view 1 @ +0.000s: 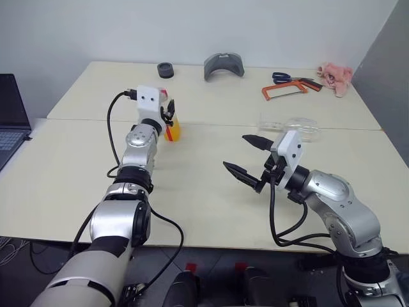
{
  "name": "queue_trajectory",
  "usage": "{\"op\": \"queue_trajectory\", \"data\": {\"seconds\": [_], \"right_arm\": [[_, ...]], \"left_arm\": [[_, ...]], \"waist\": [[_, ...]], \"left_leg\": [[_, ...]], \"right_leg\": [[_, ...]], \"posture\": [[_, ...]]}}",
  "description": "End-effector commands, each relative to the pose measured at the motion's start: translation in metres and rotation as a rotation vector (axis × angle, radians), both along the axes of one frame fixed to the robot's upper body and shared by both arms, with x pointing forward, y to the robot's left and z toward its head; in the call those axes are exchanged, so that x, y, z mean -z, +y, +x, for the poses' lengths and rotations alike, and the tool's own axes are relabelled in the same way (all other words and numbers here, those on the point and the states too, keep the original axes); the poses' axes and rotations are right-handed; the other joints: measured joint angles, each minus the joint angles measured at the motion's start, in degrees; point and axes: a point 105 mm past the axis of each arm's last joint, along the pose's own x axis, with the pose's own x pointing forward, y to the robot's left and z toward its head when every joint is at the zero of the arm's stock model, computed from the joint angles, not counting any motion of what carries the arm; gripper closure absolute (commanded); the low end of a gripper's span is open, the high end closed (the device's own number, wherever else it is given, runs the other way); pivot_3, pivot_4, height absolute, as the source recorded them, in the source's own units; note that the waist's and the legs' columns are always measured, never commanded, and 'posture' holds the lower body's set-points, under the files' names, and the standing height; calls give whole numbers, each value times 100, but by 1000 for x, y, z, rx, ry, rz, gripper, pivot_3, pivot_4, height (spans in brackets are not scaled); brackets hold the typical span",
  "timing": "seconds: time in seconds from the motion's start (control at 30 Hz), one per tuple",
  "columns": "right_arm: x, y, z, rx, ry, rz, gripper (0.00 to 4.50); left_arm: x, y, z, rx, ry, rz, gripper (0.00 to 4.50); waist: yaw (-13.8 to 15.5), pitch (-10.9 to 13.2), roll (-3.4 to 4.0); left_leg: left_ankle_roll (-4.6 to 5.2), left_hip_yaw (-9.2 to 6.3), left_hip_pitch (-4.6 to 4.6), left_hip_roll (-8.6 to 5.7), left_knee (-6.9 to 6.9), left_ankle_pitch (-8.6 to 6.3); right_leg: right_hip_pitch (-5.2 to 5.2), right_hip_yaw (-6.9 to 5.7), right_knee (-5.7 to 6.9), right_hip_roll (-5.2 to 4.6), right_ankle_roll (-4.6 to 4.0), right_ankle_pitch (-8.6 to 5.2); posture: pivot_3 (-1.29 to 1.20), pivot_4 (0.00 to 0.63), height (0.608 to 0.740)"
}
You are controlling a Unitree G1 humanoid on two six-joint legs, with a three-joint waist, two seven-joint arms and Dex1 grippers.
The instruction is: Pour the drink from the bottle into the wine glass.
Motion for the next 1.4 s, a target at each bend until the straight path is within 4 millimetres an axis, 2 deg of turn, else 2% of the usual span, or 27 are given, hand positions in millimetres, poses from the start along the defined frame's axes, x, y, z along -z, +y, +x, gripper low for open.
{"op": "queue_trajectory", "data": {"seconds": [0.03, 0.2, 0.33, 0.43, 0.53, 0.6, 0.8, 1.2, 1.3, 1.4], "right_arm": [[-14, -1, -8, -12, -64, 10, 0], [-19, -9, -15, -5, -55, 17, 0], [-26, -16, -24, -8, -41, 26, 0], [-34, -18, -32, -17, -28, 60, 0], [-41, -15, -35, -13, -25, 87, 0], [-44, -13, -34, -3, -26, 101, 0], [-36, -2, -19, 69, 8, 76, 0], [-17, 0, -10, 104, 56, 43, 0], [-17, 0, -10, 93, 68, 56, 606], [-18, 1, -11, 69, 69, 64, 1699]], "left_arm": [[-1, -27, -7, 145, -23, -25, 2323], [4, -68, -28, 435, 0, 28, 2323], [5, -104, -63, 752, 11, 131, 2323], [3, -126, -96, 1018, 14, 211, 2323], [4, -142, -123, 1224, 30, 267, 2323], [6, -148, -133, 1306, 39, 285, 2323], [15, -161, -145, 1410, 32, 372, 2323], [14, -162, -144, 1408, 19, 391, 2323], [14, -162, -144, 1405, 19, 393, 2323], [14, -162, -144, 1401, 20, 395, 2323]], "waist": [[10, 0, -1], [37, -1, -1], [35, -1, -1], [8, -1, -1], [-13, -1, -1], [-29, -1, 0], [-53, -1, 0], [-21, -1, 0], [-21, -1, 0], [-21, -1, 0]], "left_leg": [[-2, 0, 0, 0, 1, 1], [-1, 0, -3, 0, 2, 3], [-1, -1, -3, 1, 1, 4], [1, -1, -2, 2, 1, 4], [14, -2, -2, 4, 0, -3], [17, -1, 0, 4, 0, -4], [23, -1, 4, 6, -1, -4], [25, -2, 2, 4, 1, -4], [25, -3, 2, 4, 1, -3], [26, -3, 2, 4, 1, -3]], "right_leg": [[0, 0, 1, -1, 0, 0], [5, -2, -3, -6, 0, 0], [8, -2, -5, -6, 0, 0], [8, -1, -3, -4, 0, 0], [7, 0, -3, 1, -1, -1], [6, 1, -2, 4, -1, -1], [5, 5, 3, 9, -1, -1], [5, 5, 2, 5, -1, -1], [6, 5, 3, 5, -1, -1], [5, 5, 2, 5, -1, -1]], "posture": [[0, 150, 740], [0, 150, 740], [0, 150, 740], [0, 150, 740], [0, 150, 740], [0, 150, 740], [0, 150, 740], [0, 150, 740], [0, 150, 740], [0, 150, 740]]}}
